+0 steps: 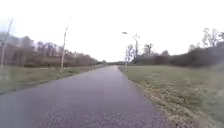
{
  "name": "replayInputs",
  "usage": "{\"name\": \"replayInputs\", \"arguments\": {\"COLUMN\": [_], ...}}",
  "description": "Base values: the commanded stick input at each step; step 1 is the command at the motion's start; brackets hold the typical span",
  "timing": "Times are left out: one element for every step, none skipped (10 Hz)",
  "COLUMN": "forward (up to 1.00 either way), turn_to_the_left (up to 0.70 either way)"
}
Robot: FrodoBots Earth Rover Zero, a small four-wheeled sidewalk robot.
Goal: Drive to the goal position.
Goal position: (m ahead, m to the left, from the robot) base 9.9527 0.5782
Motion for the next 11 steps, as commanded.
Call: {"name": "replayInputs", "arguments": {"forward": [0.7, 0.7, 0.7, 0.7, 0.7, 0.7, 0.7, 0.7, 0.7, 0.7, 0.7], "turn_to_the_left": [0.0, 0.0, 0.0, 0.0, 0.0, 0.0, 0.0, 0.0, 0.0, 0.0, 0.0]}}
